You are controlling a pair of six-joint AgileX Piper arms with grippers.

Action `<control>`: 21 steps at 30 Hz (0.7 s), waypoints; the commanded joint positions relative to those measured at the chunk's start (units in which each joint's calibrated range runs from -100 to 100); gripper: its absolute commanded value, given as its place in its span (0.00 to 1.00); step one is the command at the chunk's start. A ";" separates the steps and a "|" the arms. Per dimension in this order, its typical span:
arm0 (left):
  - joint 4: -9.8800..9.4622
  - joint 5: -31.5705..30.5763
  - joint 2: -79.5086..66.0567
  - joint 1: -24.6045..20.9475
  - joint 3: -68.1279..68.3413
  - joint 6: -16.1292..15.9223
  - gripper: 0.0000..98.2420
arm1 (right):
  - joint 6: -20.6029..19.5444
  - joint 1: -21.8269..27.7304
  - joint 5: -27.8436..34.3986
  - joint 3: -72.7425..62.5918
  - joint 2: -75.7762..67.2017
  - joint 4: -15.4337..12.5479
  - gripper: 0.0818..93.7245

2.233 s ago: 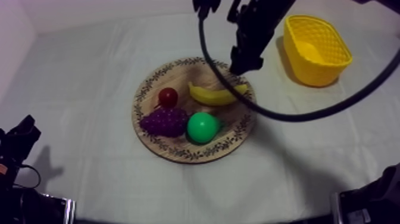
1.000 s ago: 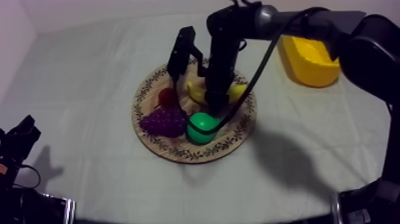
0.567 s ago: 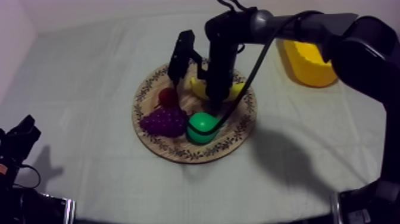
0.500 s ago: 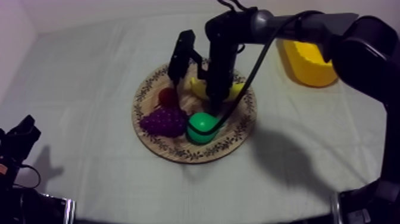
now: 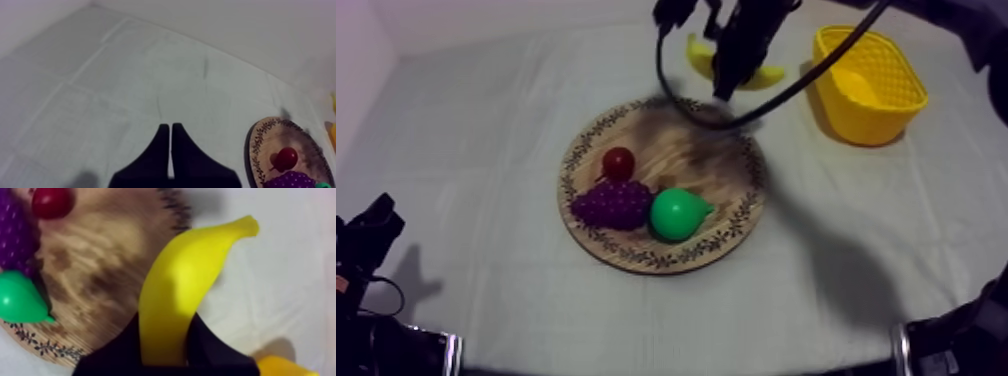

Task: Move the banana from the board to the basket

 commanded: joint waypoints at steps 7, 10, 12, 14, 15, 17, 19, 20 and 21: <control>0.03 0.00 -0.05 0.02 -0.01 0.02 0.00 | -6.97 5.53 -10.08 1.36 -6.84 4.24 0.05; 0.03 0.00 -0.05 0.02 -0.01 0.02 0.00 | -9.59 7.62 -11.93 1.92 -8.32 5.81 0.05; 0.03 0.00 -0.05 0.02 -0.01 -0.01 0.00 | -11.15 9.04 -12.54 2.07 -9.01 6.75 0.06; 0.03 0.00 -0.05 0.02 -0.01 0.01 0.00 | -12.62 10.55 -13.30 2.14 -9.63 7.60 0.06; 0.03 0.00 -0.05 0.02 -0.01 0.01 0.00 | -13.41 11.29 -13.72 2.26 -9.93 8.09 0.06; 0.03 0.00 -0.05 0.02 -0.01 0.00 0.00 | -14.87 12.67 -14.37 2.68 -10.42 9.13 0.06; 0.03 0.00 -0.05 0.02 -0.01 0.00 0.00 | -16.55 13.95 -15.19 3.31 -10.74 10.39 0.06; 0.03 0.00 -0.05 0.02 -0.01 0.01 0.00 | -17.33 14.57 -15.72 3.71 -10.84 10.99 0.06; 0.03 0.00 -0.05 0.02 -0.01 0.00 0.00 | -18.17 15.17 -16.33 4.20 -10.90 11.66 0.06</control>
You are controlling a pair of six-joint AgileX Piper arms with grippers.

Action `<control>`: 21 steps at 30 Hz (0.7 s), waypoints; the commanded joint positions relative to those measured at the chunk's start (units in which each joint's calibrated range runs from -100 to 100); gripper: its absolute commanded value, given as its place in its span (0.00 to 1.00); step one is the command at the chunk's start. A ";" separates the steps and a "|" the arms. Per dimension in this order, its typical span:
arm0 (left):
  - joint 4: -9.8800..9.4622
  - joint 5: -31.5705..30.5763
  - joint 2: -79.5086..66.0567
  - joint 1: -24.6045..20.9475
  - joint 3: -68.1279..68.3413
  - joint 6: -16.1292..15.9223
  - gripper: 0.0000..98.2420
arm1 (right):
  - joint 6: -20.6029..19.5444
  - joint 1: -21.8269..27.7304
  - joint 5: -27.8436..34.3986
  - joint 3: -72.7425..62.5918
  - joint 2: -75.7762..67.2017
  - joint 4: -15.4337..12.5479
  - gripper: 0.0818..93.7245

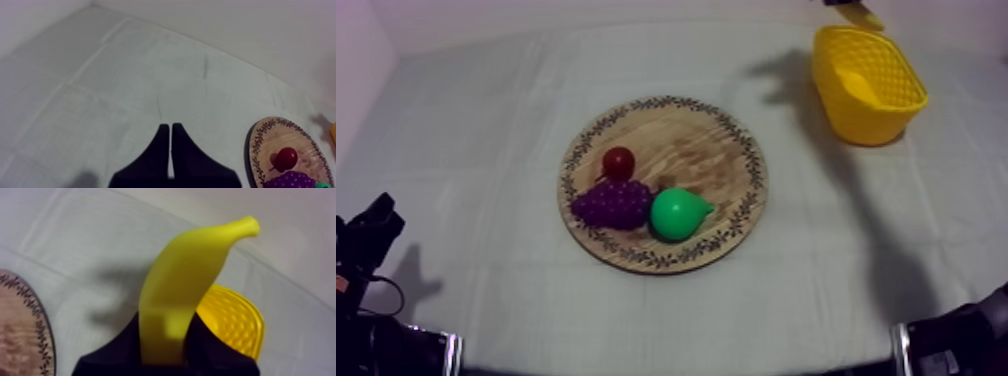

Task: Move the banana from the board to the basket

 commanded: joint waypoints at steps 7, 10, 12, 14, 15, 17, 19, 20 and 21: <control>0.03 0.00 -0.05 0.02 -0.01 0.01 0.00 | -6.38 4.67 -3.32 3.42 0.31 4.31 0.06; 0.03 0.00 -0.05 0.02 -0.01 0.00 0.00 | -6.54 5.73 -3.18 4.58 0.81 4.31 0.06; 0.03 0.00 -0.05 0.02 -0.01 0.01 0.00 | -6.06 6.21 -2.86 5.66 1.41 3.86 0.06; 0.03 0.00 -0.05 0.02 -0.01 0.00 0.00 | -5.66 6.46 -2.82 7.31 2.00 3.58 0.06; 0.03 0.00 -0.05 0.02 -0.01 0.01 0.00 | -5.36 6.53 -2.88 8.16 2.27 3.37 0.06; 0.03 0.00 -0.05 0.02 -0.01 0.02 0.00 | -4.38 6.61 -3.16 9.73 2.78 2.64 0.06; 0.03 0.00 -0.05 0.02 -0.01 0.00 0.00 | -3.62 6.59 -3.47 10.94 3.19 2.10 0.06; 0.03 0.00 -0.05 0.02 -0.01 0.02 0.00 | -3.38 6.58 -3.56 11.33 3.42 1.87 0.07; 0.03 0.00 -0.05 0.02 -0.01 0.03 0.00 | -3.19 6.57 -3.60 11.64 3.62 1.62 0.09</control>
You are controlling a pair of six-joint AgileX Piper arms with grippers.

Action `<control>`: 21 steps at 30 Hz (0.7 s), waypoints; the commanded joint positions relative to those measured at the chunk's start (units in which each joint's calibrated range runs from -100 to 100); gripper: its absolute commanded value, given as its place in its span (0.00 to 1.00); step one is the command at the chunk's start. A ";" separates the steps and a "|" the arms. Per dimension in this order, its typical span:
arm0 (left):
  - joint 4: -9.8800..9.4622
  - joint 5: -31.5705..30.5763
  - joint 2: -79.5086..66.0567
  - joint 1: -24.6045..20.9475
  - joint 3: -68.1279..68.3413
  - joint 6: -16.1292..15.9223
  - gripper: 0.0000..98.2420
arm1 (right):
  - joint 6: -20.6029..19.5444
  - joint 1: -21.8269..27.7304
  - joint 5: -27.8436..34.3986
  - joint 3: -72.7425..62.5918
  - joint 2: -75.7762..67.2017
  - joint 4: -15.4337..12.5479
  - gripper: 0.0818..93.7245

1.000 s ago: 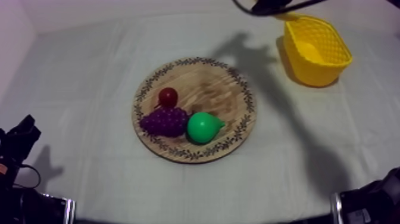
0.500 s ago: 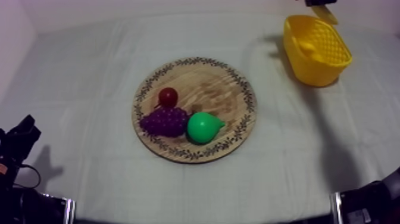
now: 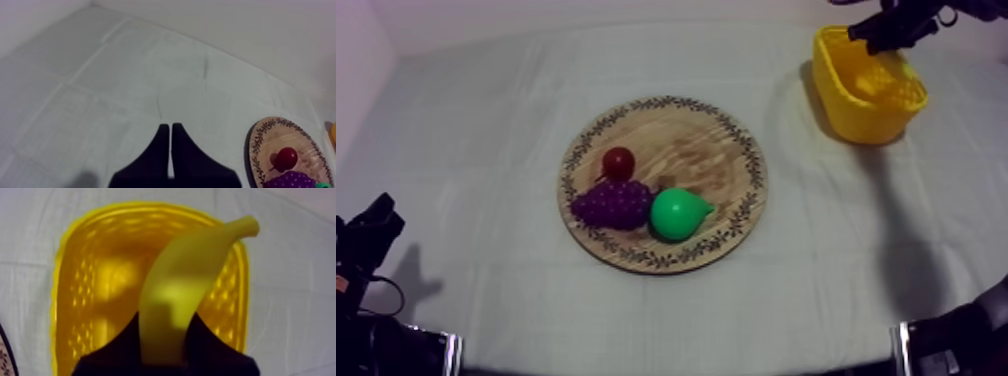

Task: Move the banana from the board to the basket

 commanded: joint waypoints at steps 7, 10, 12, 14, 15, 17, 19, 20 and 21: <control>0.03 0.00 -0.05 0.02 -0.01 0.01 0.00 | 0.99 0.55 -1.12 1.03 0.89 -1.97 0.54; 0.03 0.00 -0.05 0.02 -0.01 0.02 0.00 | 0.86 0.53 -3.66 2.28 -0.24 -1.63 0.59; 0.03 0.00 -0.05 0.02 -0.01 0.00 0.00 | 0.57 0.69 -7.20 4.51 -2.08 -1.30 0.58; 0.03 0.00 -0.05 0.02 -0.01 0.01 0.00 | 0.42 1.00 -12.22 8.23 -4.98 -0.81 0.54; 0.03 0.00 -0.05 0.02 -0.01 0.01 0.00 | 0.24 1.19 -15.11 10.65 -6.85 -0.40 0.50; 0.03 0.00 -0.05 0.02 -0.01 -0.01 0.00 | -0.26 1.48 -21.35 16.35 -11.35 0.66 0.42; 0.03 0.00 -0.05 0.02 -0.01 0.00 0.00 | -1.25 1.69 -27.48 22.46 -16.62 2.06 0.30; 0.03 0.00 -0.05 0.02 -0.01 0.00 0.00 | -1.66 1.77 -30.10 25.44 -19.43 2.52 0.25; 0.03 0.00 -0.05 0.02 -0.01 0.01 0.00 | -1.83 1.77 -32.29 28.32 -22.36 2.60 0.20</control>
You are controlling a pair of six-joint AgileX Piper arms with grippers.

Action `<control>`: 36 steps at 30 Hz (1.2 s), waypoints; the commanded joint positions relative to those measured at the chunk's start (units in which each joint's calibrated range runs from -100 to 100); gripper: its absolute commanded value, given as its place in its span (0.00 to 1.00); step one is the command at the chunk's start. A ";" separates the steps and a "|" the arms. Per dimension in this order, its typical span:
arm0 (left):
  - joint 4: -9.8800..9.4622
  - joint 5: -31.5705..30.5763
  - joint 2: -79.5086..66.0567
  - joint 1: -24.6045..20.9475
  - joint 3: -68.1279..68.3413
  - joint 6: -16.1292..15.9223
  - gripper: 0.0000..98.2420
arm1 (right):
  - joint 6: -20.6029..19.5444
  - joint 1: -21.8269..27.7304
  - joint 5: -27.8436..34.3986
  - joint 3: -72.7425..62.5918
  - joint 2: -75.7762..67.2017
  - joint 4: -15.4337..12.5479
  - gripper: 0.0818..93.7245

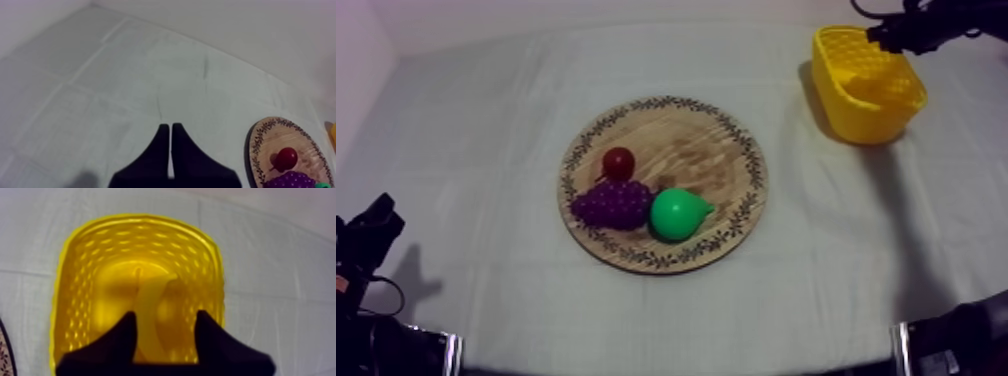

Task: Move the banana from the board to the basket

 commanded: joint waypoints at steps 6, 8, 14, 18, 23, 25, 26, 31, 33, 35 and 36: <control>0.03 0.00 -0.05 0.02 -0.01 0.02 0.00 | 5.17 -1.36 -16.04 26.43 -26.52 -6.91 0.03; 0.03 0.00 -0.05 0.02 -0.01 0.02 0.00 | 8.91 -1.98 -17.71 32.56 -32.81 -11.26 0.02; 0.03 0.00 -0.05 0.02 -0.01 0.01 0.00 | 22.97 -3.96 -19.92 47.48 -49.54 -24.72 0.01; 0.03 0.00 -0.05 0.02 -0.01 0.00 0.00 | 30.94 -4.75 -21.09 54.54 -58.18 -31.14 0.01; 0.03 0.00 -0.05 0.02 -0.01 0.02 0.00 | 35.63 -5.18 -21.86 61.93 -67.09 -33.17 0.01; 0.03 0.00 -0.05 0.02 -0.01 0.02 0.00 | 36.94 -5.23 -21.94 64.73 -70.12 -33.37 0.01; 0.03 0.00 -0.05 0.02 -0.01 0.02 0.00 | 37.51 -5.25 -21.99 66.16 -71.51 -33.42 0.01; 0.03 0.00 -0.05 0.02 -0.01 0.03 0.00 | 38.56 -5.24 -19.09 70.82 -77.98 -33.19 0.01; 0.03 0.00 -0.05 0.02 -0.01 0.03 0.00 | 35.34 -5.27 -17.93 72.02 -80.49 -30.57 0.01; 0.03 0.00 -0.05 0.02 -0.01 0.01 0.00 | 31.12 -5.34 -15.39 72.95 -83.25 -27.08 0.01; 0.03 0.00 -0.05 0.02 -0.01 0.00 0.00 | 29.66 -5.34 -13.34 73.22 -84.63 -26.09 0.01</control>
